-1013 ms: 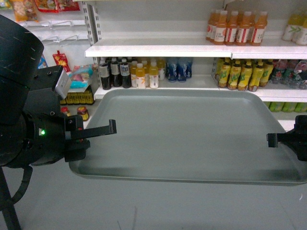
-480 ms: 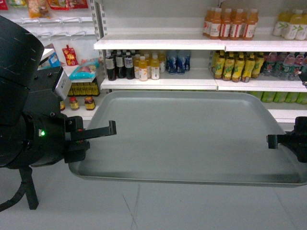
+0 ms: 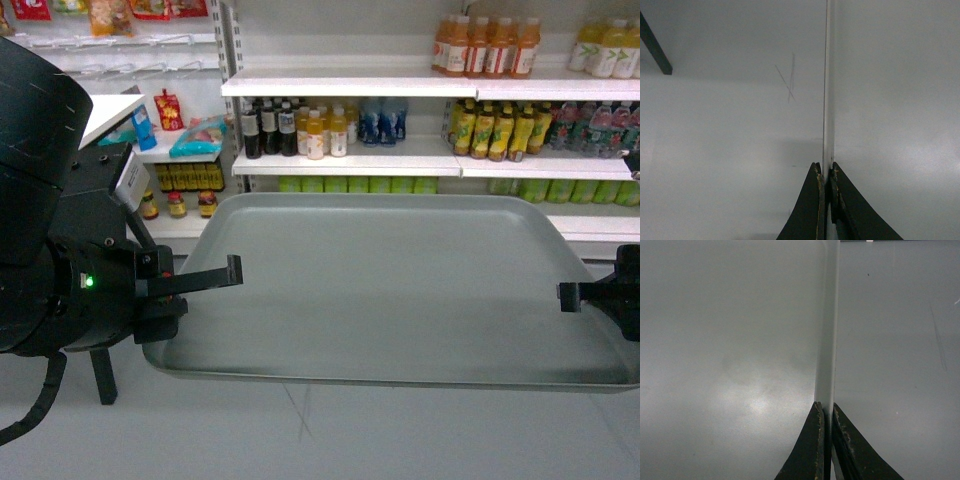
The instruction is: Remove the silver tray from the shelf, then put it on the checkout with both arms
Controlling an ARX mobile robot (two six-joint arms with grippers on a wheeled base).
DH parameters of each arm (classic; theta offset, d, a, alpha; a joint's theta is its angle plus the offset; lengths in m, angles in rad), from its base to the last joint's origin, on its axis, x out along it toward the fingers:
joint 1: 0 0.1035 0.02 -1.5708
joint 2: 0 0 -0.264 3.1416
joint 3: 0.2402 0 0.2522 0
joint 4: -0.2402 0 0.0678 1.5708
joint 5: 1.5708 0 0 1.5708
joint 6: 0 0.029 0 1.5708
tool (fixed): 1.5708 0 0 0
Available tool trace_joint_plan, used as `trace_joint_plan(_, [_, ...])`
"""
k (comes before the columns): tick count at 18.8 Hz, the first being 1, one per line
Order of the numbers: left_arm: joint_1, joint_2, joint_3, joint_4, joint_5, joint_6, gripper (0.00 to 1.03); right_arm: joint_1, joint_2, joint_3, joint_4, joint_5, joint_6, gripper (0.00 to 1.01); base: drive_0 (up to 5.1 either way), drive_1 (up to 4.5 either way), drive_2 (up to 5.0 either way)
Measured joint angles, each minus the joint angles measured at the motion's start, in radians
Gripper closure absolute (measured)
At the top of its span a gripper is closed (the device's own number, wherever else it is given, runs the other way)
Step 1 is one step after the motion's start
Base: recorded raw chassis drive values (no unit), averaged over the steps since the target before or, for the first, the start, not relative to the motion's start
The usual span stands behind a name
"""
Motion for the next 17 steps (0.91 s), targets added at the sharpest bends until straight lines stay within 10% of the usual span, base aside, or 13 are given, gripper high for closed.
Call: trace_joint_plan(17, [0.001,0.000,0.000,0.003,0.002,0.001,1.00,0.001,0.001,0.002,-0.002,-0.001,0.000,0.99,-5.0,2.48,2.5])
